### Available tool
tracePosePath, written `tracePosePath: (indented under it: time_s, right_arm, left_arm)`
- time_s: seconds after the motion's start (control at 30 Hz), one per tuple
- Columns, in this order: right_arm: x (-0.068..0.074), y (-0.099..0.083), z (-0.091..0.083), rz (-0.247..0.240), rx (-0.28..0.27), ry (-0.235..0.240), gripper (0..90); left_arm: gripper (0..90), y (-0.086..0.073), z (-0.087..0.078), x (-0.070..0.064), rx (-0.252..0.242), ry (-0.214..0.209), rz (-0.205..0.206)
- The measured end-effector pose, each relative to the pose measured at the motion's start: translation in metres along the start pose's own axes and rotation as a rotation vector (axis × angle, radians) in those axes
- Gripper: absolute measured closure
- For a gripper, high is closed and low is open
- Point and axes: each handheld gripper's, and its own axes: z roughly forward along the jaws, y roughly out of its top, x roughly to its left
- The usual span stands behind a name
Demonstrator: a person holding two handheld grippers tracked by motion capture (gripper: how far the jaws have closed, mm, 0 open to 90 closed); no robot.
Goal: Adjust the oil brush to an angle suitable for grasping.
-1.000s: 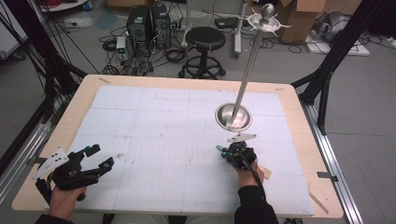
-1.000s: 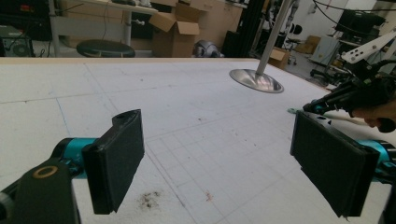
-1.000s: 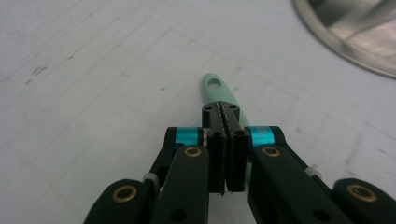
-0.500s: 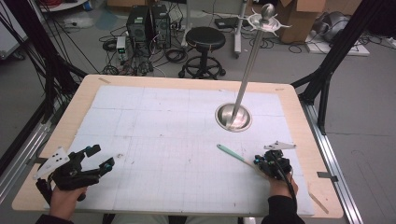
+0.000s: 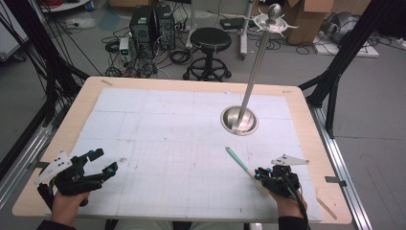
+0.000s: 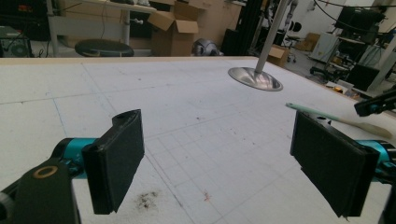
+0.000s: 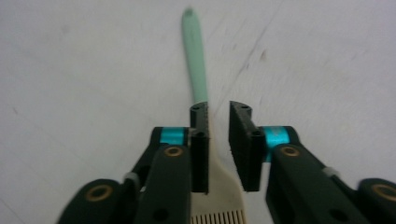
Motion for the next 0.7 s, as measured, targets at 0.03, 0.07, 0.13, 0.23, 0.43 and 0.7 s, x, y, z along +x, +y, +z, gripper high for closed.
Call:
tracePosePath:
  time_s: [0.03, 0.07, 0.13, 0.23, 0.43, 0.7]
  right_arm:
    - [0.000, 0.001, -0.004, 0.013, -0.035, -0.003, 69.1]
    - [0.000, 0.001, -0.011, 0.028, -0.097, -0.005, 64.0]
    - [0.000, 0.000, -0.023, 0.044, -0.204, -0.025, 54.2]
    - [0.001, -0.004, -0.046, 0.029, -0.356, -0.067, 38.1]
    - [0.006, -0.007, -0.066, -0.030, -0.472, -0.080, 18.7]
    - [0.011, -0.007, -0.074, -0.080, -0.509, -0.066, 16.9]
  left_arm:
    - [17.8, 0.000, 0.000, 0.000, -0.002, -0.002, -0.001]
    - [17.8, 0.001, 0.000, 0.000, -0.001, -0.002, 0.000]
    - [17.8, 0.001, 0.001, 0.000, -0.003, -0.008, 0.002]
    - [17.9, 0.002, 0.002, -0.002, -0.005, -0.023, 0.009]
    - [17.9, 0.003, 0.002, -0.005, -0.007, -0.040, 0.024]
    - [17.8, 0.002, 0.003, -0.004, -0.007, -0.043, 0.022]
